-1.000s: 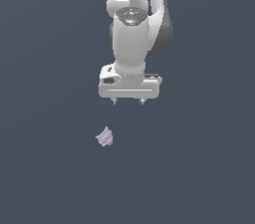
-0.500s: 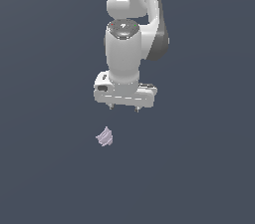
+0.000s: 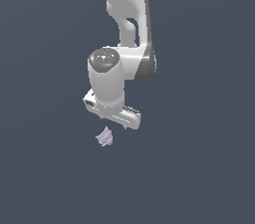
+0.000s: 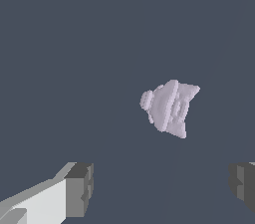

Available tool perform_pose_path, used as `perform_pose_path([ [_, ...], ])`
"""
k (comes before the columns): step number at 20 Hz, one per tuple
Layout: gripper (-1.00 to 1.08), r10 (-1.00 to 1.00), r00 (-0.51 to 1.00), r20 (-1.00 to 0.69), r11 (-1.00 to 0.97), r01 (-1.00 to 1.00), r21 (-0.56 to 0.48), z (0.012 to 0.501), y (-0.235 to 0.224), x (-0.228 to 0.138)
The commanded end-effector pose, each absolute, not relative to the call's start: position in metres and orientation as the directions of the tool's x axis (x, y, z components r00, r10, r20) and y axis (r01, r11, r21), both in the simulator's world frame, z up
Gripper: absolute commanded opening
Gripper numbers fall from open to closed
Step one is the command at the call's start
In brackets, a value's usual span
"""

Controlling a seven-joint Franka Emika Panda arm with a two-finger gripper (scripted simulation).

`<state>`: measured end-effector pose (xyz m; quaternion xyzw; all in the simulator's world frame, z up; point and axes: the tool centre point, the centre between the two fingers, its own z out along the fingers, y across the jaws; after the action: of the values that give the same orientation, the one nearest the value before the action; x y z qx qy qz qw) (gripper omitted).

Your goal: Pick up the object and move it to a goal position.

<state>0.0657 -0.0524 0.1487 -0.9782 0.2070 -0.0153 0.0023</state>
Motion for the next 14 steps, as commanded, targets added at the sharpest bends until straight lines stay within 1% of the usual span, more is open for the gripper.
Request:
perform_pose_path([
  [1,1.00,-0.477,0.879,0.020,-0.879,-0.477,-0.010,0.134,-0.064,0.073],
  [7,1.00,-0.591,0.807,0.006,-0.807,-0.591,-0.005,0.109,-0.083,0.084],
  [14,1.00,-0.646,0.763,0.000,-0.763,-0.646,0.000,0.094,-0.094,0.088],
])
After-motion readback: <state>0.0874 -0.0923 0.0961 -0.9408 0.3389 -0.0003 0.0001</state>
